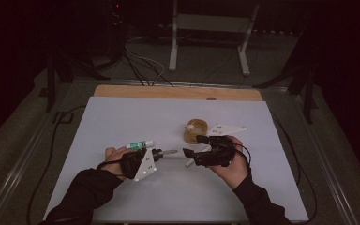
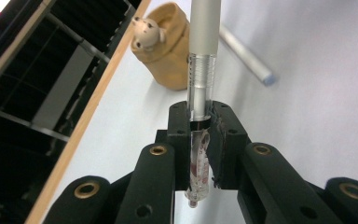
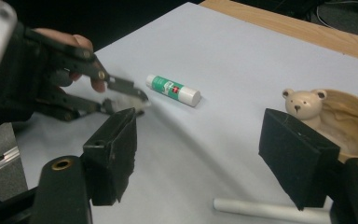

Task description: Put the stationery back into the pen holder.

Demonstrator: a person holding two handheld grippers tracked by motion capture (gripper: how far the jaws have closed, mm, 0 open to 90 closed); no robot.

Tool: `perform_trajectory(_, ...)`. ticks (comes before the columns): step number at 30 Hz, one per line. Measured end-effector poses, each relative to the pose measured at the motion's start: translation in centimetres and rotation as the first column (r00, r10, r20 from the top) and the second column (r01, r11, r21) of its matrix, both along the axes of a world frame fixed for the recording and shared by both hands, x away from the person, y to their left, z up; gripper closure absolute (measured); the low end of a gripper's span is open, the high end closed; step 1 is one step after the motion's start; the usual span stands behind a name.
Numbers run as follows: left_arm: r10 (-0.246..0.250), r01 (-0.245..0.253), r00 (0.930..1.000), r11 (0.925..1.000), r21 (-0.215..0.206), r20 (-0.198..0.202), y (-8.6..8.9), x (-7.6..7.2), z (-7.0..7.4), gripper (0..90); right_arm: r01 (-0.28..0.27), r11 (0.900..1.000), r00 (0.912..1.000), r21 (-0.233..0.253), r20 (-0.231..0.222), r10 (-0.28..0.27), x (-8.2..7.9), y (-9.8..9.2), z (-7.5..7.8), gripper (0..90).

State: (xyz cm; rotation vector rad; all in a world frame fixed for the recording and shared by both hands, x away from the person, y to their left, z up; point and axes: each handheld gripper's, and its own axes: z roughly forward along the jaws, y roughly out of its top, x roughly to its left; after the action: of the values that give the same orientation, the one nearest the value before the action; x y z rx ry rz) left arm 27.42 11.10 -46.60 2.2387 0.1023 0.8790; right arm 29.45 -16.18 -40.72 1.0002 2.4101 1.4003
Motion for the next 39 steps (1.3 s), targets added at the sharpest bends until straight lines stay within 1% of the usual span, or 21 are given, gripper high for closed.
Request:
perform_trajectory(1, 0.005, -0.006, 0.9997, 0.9997, -0.024, -0.023, 0.2, 0.2, 0.4, 80.6, 0.003, 1.0, 1.0, 0.003, -0.003, -0.003, 0.0, -0.1, -0.1, 25.8)
perform_trajectory(2, 0.005, -0.006, 0.9997, 0.9997, -0.024, -0.023, 0.2, 0.2, 0.4, 80.7, 0.002, 1.0, 1.0, 0.006, -0.004, -0.002, -0.1, -0.2, -0.2, 24.1)
perform_trajectory(3, 0.011, -0.014, 0.9985, 0.9982, -0.058, -0.054, 0.3, 0.4, 0.9, 80.7, 0.006, 1.0, 1.0, 0.0, -0.002, -0.006, -0.1, -0.3, -0.4, 21.8)
perform_trajectory(4, 0.011, -0.014, 0.9985, 0.9982, -0.058, -0.054, 0.3, 0.4, 0.9, 80.7, 0.007, 1.0, 1.0, 0.001, 0.001, -0.007, -0.2, -0.3, -0.6, 20.1)
perform_trajectory(5, 0.009, -0.017, 0.9968, 0.9953, -0.096, -0.08, 0.5, 0.6, 1.3, 80.7, 0.001, 1.0, 1.0, 0.008, 0.003, -0.001, -0.3, -0.4, -0.7, 17.1)
perform_trajectory(6, 0.013, -0.023, 0.9957, 0.9935, -0.112, -0.092, 0.6, 0.7, 1.5, 80.7, -0.013, 1.0, 0.9999, 0.015, -0.001, 0.013, -0.3, -0.5, -0.9, 14.2)
perform_trajectory(12, 0.01, -0.037, 0.9892, 0.9826, -0.182, -0.146, 1.1, 1.4, 2.9, 80.6, -0.067, 0.998, 0.9974, 0.014, -0.023, 0.067, -0.7, -0.6, -2.3, 7.8)
perform_trajectory(14, 0.008, -0.039, 0.9875, 0.9802, -0.194, -0.157, 1.2, 1.6, 3.2, 80.7, -0.083, 0.997, 0.9961, -0.006, -0.03, 0.083, -0.8, -0.5, -2.9, 3.5)
perform_trajectory(17, 0.0, -0.047, 0.9822, 0.9675, -0.248, -0.188, 1.4, 2.0, 4.0, 80.6, -0.097, 0.995, 0.994, -0.014, -0.052, 0.096, -0.8, -0.3, -3.8, 2.5)
perform_trajectory(18, 0.0, -0.047, 0.9822, 0.9675, -0.248, -0.188, 1.4, 2.0, 4.0, 80.6, -0.097, 0.995, 0.9941, -0.018, -0.05, 0.096, -0.9, -0.3, -4.0, 2.5)
perform_trajectory(20, -0.002, -0.055, 0.9782, 0.9619, -0.268, -0.208, 1.6, 2.3, 4.3, 80.6, -0.097, 0.995, 0.9943, -0.021, -0.048, 0.096, -1.0, -0.3, -4.5, 2.5)
perform_trajectory(23, -0.015, -0.061, 0.9714, 0.9483, -0.312, -0.237, 1.7, 2.8, 4.9, 80.6, -0.098, 0.995, 0.9941, -0.02, -0.049, 0.097, -1.1, -0.3, -5.1, 2.5)
perform_trajectory(27, -0.021, -0.064, 0.9688, 0.9417, -0.33, -0.247, 1.6, 3.1, 5.4, 80.6, -0.091, 0.995, 0.9953, -0.04, -0.037, 0.09, -1.3, -0.3, -5.6, 1.2)
perform_trajectory(30, -0.033, -0.066, 0.9647, 0.9303, -0.361, -0.261, 1.5, 3.5, 6.0, 80.6, -0.1, 0.994, 0.9947, -0.037, -0.028, 0.099, -1.5, -0.3, -5.8, 1.1)
perform_trajectory(31, -0.041, -0.067, 0.9613, 0.9235, -0.378, -0.272, 1.3, 3.9, 6.4, 80.6, -0.106, 0.994, 0.9942, -0.038, -0.026, 0.105, -1.6, -0.3, -5.9, 1.2)
perform_trajectory(32, -0.041, -0.067, 0.9613, 0.9235, -0.378, -0.272, 1.3, 3.9, 6.4, 80.6, -0.109, 0.993, 0.9939, -0.039, -0.021, 0.108, -1.6, -0.4, -6.0, 1.2)
perform_trajectory(34, -0.053, -0.067, 0.9576, 0.9149, -0.398, -0.283, 1.1, 4.2, 6.8, 80.6, -0.116, 0.993, 0.9932, -0.038, -0.016, 0.116, -1.6, -0.4, -6.2, 1.1)
perform_trajectory(36, -0.067, -0.065, 0.954, 0.9057, -0.419, -0.292, 0.8, 4.7, 7.3, 80.6, -0.123, 0.992, 0.9923, -0.042, 0.011, 0.124, -1.7, -0.4, -6.4, 1.2)
perform_trajectory(37, -0.067, -0.065, 0.954, 0.9057, -0.419, -0.292, 0.8, 4.7, 7.3, 80.6, -0.126, 0.991, 0.9918, -0.047, 0.017, 0.127, -1.7, -0.3, -6.4, 1.1)
perform_trajectory(38, -0.073, -0.069, 0.9495, 0.9006, -0.429, -0.305, 0.5, 5.0, 7.4, 80.6, -0.129, 0.99, 0.9913, -0.053, 0.02, 0.13, -1.7, -0.3, -6.4, 1.1)
perform_trajectory(39, -0.073, -0.069, 0.9495, 0.9006, -0.429, -0.305, 0.5, 5.0, 7.4, 80.6, -0.13, 0.99, 0.9911, -0.05, 0.023, 0.131, -1.7, -0.3, -6.5, 1.1)
